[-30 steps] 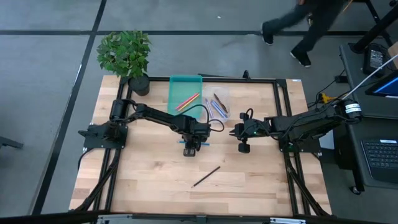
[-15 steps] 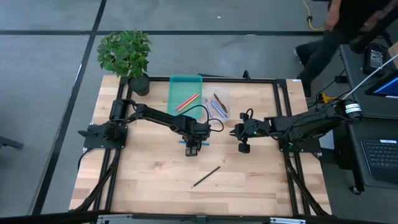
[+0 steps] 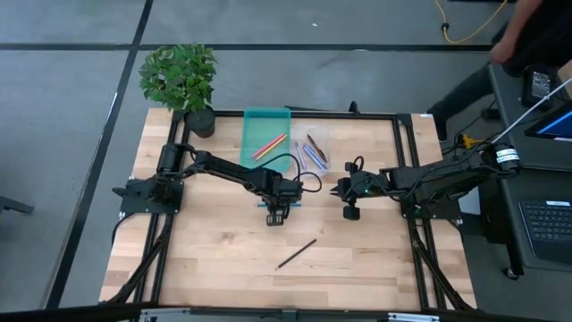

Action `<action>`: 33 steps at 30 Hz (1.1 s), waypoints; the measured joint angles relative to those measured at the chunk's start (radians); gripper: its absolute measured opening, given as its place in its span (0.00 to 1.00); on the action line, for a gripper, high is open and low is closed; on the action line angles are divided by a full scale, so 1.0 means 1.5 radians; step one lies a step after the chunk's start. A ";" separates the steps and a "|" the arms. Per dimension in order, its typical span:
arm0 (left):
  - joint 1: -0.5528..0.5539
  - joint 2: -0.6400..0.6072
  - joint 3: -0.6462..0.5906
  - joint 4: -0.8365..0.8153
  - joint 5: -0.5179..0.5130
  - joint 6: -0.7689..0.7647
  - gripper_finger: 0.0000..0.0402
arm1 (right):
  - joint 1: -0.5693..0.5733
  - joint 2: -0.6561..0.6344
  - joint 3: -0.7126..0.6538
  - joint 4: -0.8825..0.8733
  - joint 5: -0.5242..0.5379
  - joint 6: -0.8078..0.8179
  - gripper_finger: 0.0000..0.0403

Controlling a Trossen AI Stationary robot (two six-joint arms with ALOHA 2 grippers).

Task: Sort pens & pencils
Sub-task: Put the blue pencil into the blue bin

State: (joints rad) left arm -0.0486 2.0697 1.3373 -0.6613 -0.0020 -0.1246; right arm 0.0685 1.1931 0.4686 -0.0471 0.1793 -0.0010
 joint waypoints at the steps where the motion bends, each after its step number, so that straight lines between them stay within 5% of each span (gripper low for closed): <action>1: 0.000 0.000 0.000 0.000 0.001 0.000 0.02 | 0.000 0.000 0.000 0.000 0.000 0.000 0.12; 33: -0.004 -0.044 -0.010 -0.009 0.014 0.003 0.00 | 0.000 0.000 0.001 -0.001 0.000 0.000 0.12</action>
State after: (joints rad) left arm -0.0547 2.0035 1.3217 -0.6748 0.0187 -0.1207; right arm 0.0689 1.1931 0.4694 -0.0486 0.1791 -0.0010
